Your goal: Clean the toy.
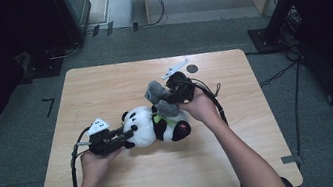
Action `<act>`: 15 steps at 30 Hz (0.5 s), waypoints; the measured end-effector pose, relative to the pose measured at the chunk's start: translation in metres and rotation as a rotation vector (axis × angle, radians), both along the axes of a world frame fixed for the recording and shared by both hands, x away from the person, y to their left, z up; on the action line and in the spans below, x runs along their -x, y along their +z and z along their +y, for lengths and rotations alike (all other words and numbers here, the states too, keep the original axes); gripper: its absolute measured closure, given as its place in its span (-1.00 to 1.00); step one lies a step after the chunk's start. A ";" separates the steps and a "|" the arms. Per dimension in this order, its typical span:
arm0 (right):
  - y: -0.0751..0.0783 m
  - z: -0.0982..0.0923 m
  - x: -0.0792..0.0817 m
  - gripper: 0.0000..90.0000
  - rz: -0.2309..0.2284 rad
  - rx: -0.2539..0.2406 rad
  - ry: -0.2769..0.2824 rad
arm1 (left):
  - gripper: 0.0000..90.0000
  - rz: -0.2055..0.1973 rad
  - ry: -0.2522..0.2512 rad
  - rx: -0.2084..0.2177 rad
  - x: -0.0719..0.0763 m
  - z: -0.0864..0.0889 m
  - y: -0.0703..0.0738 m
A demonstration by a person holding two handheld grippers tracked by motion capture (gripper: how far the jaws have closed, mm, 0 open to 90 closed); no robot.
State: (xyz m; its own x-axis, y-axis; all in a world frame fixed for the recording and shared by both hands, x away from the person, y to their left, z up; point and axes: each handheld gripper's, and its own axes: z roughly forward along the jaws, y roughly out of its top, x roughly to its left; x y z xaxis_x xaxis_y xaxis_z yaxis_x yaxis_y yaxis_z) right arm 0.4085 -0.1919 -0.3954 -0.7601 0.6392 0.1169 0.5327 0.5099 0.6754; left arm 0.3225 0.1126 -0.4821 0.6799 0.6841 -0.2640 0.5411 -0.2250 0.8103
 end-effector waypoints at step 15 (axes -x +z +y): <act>0.045 0.060 0.003 0.74 -0.073 -0.051 0.109 | 0.44 -0.029 -0.008 -0.009 0.002 -0.001 0.002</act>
